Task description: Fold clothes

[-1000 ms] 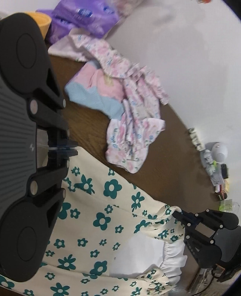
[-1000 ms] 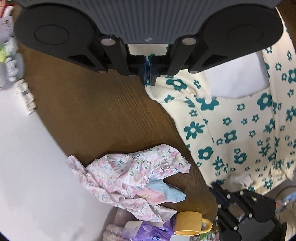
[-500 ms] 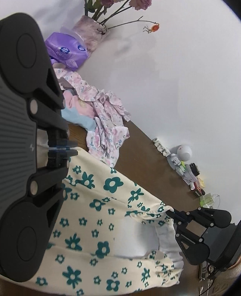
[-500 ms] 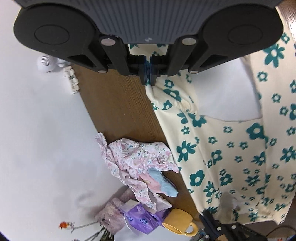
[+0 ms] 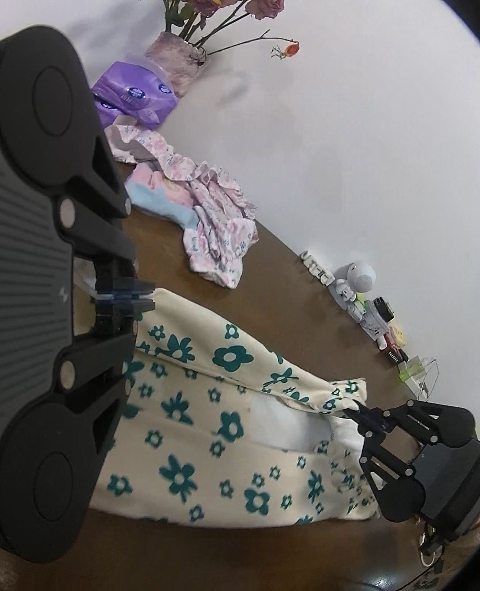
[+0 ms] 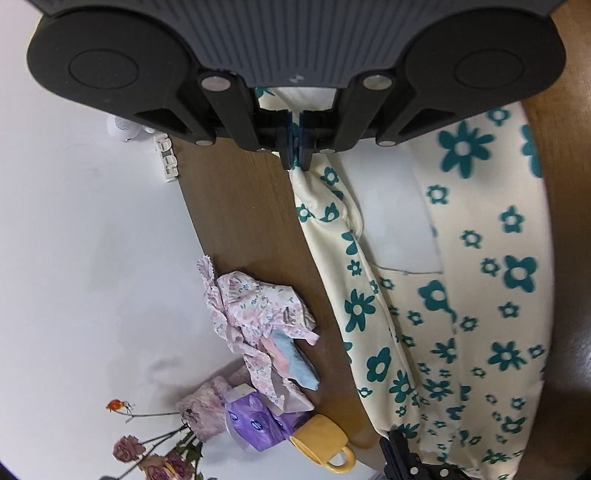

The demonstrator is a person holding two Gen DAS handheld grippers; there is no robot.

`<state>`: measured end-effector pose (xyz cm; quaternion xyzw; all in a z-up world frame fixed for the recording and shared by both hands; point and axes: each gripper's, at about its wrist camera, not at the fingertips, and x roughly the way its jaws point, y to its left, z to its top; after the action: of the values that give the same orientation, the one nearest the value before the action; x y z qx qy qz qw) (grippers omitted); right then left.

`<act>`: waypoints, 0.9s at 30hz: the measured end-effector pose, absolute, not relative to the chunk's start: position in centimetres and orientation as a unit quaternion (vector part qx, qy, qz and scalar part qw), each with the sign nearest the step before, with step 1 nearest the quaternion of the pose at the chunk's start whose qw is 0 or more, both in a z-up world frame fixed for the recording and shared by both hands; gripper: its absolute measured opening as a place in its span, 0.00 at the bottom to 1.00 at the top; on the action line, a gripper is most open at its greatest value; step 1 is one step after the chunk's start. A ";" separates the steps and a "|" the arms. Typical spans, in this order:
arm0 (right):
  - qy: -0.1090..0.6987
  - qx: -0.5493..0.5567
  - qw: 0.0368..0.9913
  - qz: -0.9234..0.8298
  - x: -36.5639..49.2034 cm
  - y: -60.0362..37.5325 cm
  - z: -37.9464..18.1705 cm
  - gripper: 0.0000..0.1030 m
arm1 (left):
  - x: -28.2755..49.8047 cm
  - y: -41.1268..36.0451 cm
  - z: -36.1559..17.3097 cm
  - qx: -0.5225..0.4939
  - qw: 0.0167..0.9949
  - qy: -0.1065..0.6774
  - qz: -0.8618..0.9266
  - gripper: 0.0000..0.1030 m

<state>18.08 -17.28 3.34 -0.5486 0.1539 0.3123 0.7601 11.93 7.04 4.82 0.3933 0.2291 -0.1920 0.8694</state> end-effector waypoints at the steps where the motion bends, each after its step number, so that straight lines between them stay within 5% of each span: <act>1: 0.151 -0.551 0.759 0.311 17.6 -17.2 3.3 0.02 | 11.7 7.0 4.6 0.394 0.869 0.230 -0.192 0.01; 27: 0.124 -0.606 0.734 0.281 11.4 -17.0 -0.5 0.02 | 8.3 5.3 1.3 0.448 0.842 0.239 -0.184 0.07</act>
<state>11.38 -17.03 -0.53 -0.6062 0.1238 0.2812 0.7336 8.32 5.29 1.31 0.4481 0.2386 -0.1842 0.8416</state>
